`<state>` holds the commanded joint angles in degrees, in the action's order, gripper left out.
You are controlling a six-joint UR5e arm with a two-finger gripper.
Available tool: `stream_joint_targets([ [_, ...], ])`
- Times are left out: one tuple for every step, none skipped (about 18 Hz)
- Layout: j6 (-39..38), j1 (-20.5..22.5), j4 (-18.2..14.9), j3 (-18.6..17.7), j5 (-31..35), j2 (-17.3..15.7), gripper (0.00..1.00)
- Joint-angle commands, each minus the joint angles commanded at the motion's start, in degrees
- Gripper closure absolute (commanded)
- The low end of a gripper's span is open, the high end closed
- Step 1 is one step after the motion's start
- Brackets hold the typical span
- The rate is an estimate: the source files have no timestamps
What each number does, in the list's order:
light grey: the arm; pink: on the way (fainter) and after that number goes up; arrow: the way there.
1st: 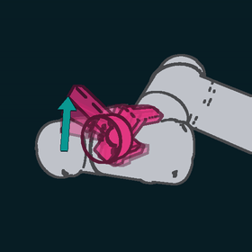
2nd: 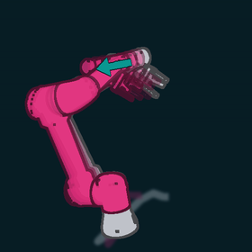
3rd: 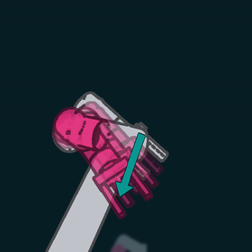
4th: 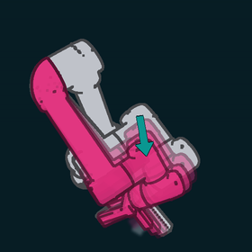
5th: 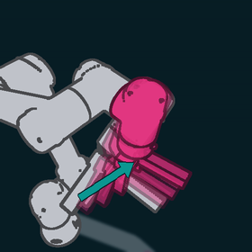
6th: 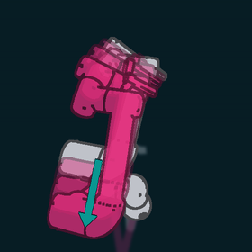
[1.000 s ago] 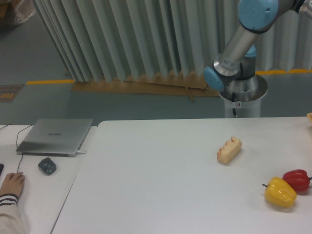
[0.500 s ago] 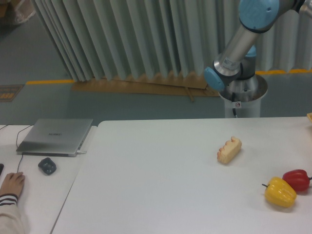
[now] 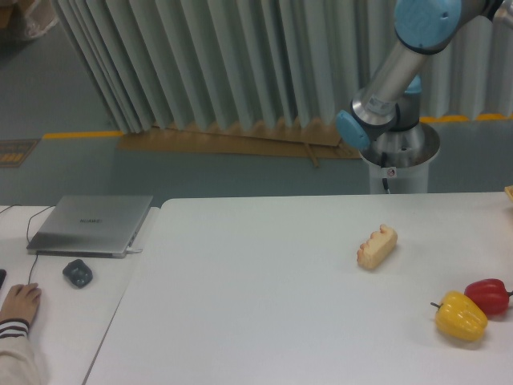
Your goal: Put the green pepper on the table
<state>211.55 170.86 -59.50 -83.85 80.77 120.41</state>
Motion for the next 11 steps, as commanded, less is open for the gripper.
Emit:
stream_joint_targets([
  [0.0, 0.09, 0.0, -0.09, 0.09, -0.09, 0.27],
  [0.0, 0.09, 0.0, -0.09, 0.0, -0.09, 0.28],
  [0.09, 0.09, 0.0, -0.09, 0.09, -0.09, 0.3],
  [0.18, 0.09, 0.0, -0.09, 0.09, -0.09, 0.31],
  [0.44, 0.17, 0.0, -0.09, 0.09, 0.0, 0.34],
  [0.44, 0.35, 0.0, -0.09, 0.09, 0.0, 0.35],
  [0.53, 0.44, 0.0, -0.09, 0.09, 0.0, 0.37],
  [0.53, 0.53, 0.0, -0.09, 0.09, 0.0, 0.38],
  [0.53, 0.53, 0.0, -0.09, 0.09, -0.17, 0.38],
  [0.53, 0.61, 0.0, 0.0, 0.09, -0.26, 0.38],
  [0.44, 0.79, -0.09, 0.0, 0.09, -0.44, 0.38],
])
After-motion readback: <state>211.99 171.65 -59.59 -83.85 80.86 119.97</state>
